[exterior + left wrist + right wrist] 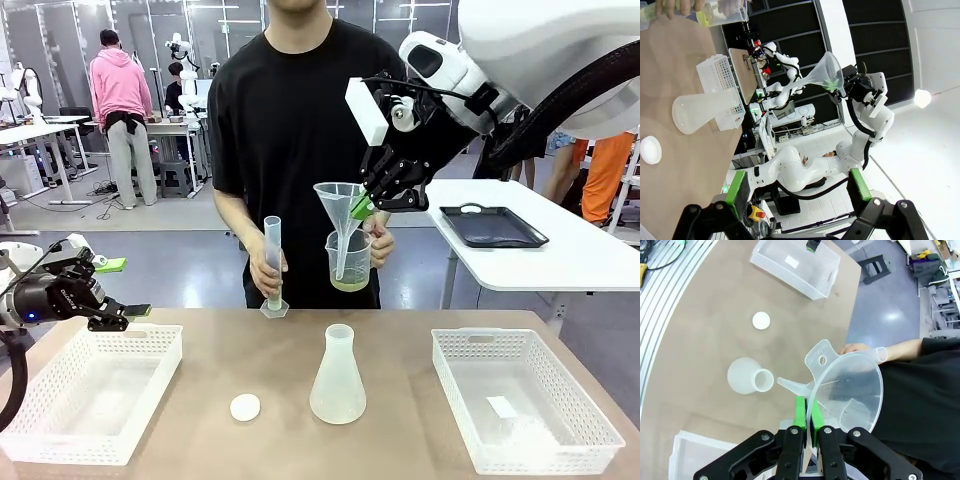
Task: Prepare the solutions needed for the experiment.
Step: Pick up the Plastic Funnel and insert it into the Big flask.
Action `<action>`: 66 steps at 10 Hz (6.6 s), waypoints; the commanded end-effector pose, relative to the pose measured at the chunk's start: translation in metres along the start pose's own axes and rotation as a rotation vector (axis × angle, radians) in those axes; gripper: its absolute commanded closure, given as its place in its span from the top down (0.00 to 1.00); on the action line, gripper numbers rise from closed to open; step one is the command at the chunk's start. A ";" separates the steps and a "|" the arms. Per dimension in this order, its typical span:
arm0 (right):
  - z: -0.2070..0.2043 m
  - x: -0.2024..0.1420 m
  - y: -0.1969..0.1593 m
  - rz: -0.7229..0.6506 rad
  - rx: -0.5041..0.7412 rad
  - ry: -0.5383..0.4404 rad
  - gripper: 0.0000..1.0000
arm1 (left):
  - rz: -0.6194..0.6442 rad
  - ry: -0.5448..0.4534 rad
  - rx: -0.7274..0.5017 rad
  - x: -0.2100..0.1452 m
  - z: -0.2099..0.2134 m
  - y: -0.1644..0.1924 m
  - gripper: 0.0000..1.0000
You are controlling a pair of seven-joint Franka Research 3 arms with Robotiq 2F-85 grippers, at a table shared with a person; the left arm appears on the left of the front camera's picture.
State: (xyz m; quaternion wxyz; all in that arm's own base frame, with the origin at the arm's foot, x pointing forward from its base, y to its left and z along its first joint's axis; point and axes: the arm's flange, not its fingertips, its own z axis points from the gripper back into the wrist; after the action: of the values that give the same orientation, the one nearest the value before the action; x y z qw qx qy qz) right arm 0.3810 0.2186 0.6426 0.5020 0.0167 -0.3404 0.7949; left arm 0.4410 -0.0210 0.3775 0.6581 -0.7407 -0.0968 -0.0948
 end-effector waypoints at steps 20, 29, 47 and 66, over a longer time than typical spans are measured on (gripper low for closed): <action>-0.060 -0.020 0.068 -0.027 -0.055 0.066 0.05 | -0.005 -0.008 -0.008 0.000 -0.002 -0.003 1.00; -0.090 -0.021 0.069 -0.035 -0.048 0.048 0.05 | -0.005 -0.008 -0.008 0.000 -0.002 -0.003 1.00; -0.091 -0.024 0.062 -0.017 -0.085 0.078 0.05 | -0.005 -0.008 -0.008 0.000 -0.002 -0.003 1.00; -0.151 -0.043 0.101 -0.046 -0.041 0.097 0.05 | -0.005 -0.008 -0.008 0.000 -0.002 -0.003 1.00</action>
State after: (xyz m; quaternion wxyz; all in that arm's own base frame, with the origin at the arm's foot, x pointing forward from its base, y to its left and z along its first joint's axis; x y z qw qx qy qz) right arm 0.3695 0.2390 0.4649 0.5324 -0.0283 -0.3208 0.7829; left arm 0.4410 -0.0210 0.3775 0.6581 -0.7407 -0.0968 -0.0948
